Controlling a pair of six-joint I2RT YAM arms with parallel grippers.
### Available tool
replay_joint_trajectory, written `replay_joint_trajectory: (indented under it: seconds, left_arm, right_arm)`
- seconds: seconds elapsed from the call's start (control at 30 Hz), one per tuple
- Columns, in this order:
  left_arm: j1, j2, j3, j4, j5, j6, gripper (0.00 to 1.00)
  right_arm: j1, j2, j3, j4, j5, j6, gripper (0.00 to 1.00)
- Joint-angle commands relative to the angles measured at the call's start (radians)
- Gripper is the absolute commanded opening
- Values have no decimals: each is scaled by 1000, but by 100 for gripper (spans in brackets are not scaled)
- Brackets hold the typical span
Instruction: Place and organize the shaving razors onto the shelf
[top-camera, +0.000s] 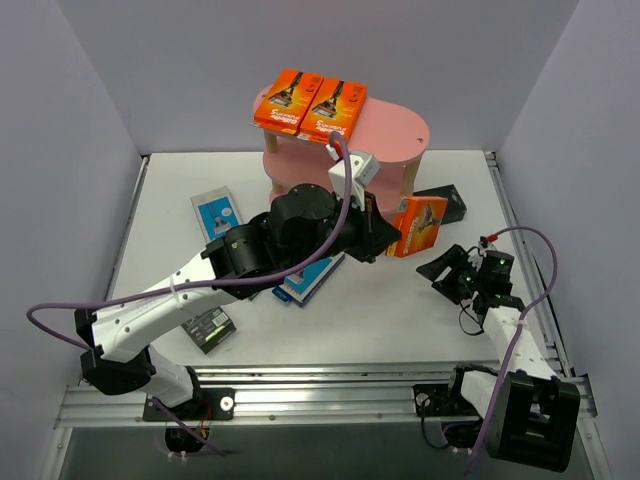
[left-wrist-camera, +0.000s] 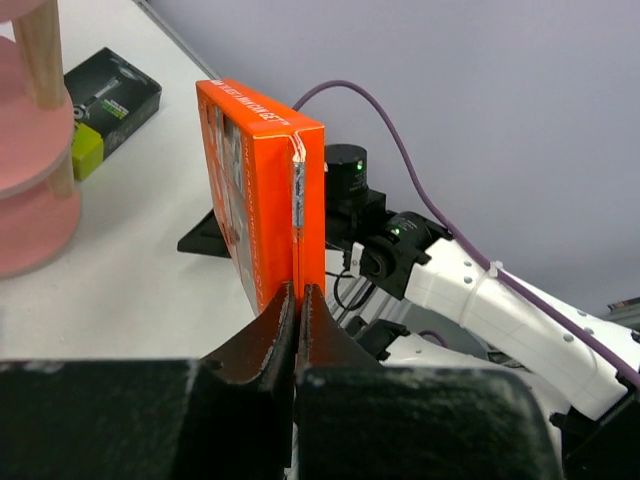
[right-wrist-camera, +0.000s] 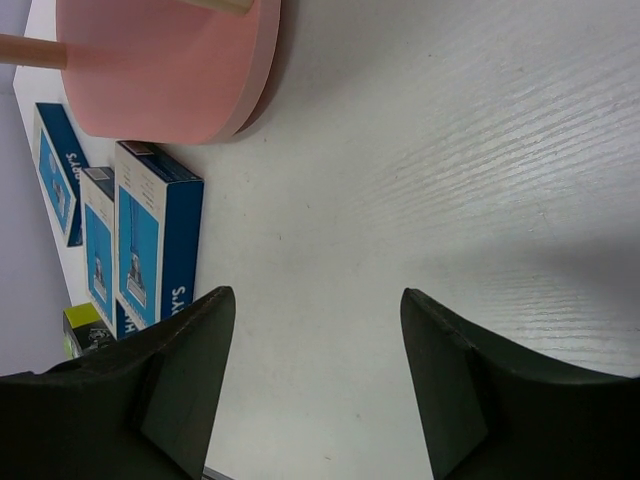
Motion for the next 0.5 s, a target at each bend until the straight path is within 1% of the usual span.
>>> replay_joint_trajectory:
  seconds: [0.0,0.2,0.3,0.47]
  left_arm:
    - [31,28,76,110,12,19,2]
    - [100,113,193,130,83,25,2]
    - [129,152,246,136,97,33,2]
    - [176,178,259,206,121,-4,2]
  right_arm:
    - [-8,14,2,-5,-33,-30,63]
    - [-11,28,-2,-13,-37,-49,63]
    - [-12,38,0,-11,-37,-54,63]
    - [-16,57,5,-5,-42,-60,63]
